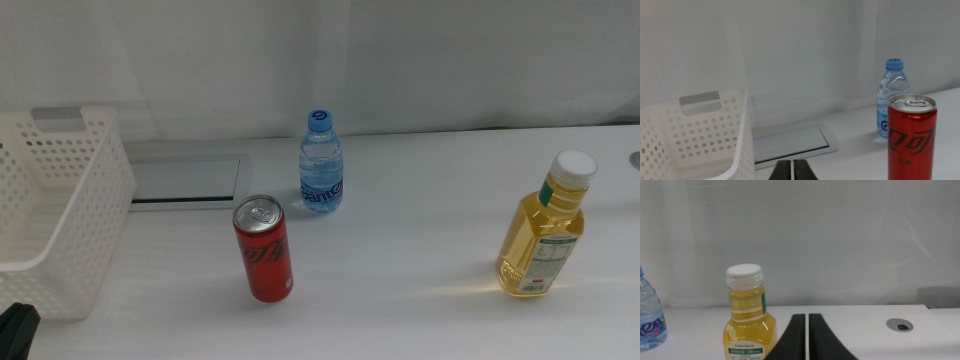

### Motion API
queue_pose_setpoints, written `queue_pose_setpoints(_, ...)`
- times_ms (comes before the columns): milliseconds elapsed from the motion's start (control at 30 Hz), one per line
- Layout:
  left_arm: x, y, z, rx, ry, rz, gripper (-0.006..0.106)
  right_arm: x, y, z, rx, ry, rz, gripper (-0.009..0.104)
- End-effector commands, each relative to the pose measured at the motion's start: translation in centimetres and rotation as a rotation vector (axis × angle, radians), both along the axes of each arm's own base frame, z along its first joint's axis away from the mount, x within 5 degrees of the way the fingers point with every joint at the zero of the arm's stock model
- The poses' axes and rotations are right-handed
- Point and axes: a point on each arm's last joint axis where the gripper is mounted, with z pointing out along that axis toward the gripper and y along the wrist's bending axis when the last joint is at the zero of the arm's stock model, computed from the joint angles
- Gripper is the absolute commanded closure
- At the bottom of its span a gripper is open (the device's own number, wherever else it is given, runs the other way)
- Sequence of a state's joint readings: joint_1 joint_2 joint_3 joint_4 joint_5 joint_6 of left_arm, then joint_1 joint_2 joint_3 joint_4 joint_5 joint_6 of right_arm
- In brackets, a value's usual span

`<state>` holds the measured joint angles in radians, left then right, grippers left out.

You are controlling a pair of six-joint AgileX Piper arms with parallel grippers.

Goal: Use arms to grab the bottles and put them into the dustbin to the left of the table.

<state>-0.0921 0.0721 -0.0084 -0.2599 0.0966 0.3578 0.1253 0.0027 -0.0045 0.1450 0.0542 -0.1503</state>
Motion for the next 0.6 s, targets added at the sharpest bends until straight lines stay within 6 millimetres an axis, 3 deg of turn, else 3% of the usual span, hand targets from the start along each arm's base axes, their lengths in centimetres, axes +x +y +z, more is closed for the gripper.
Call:
queue_pose_setpoints(0,0.08,0.04,-0.06,-0.019,-0.001,0.008,0.103,-0.07,-0.06,-1.10,-0.006,-0.003,-0.008,0.098)
queue_pose_setpoints(467,0.09,0.07,0.05,-0.021,-0.013,0.011,0.103,-0.08,-0.08,-0.92,0.043,-0.017,-0.008,0.097)
queue_pose_setpoints(567,0.10,0.14,0.32,-0.027,-0.042,0.019,0.099,-0.09,-0.12,-0.71,0.046,-0.040,-0.012,0.091)
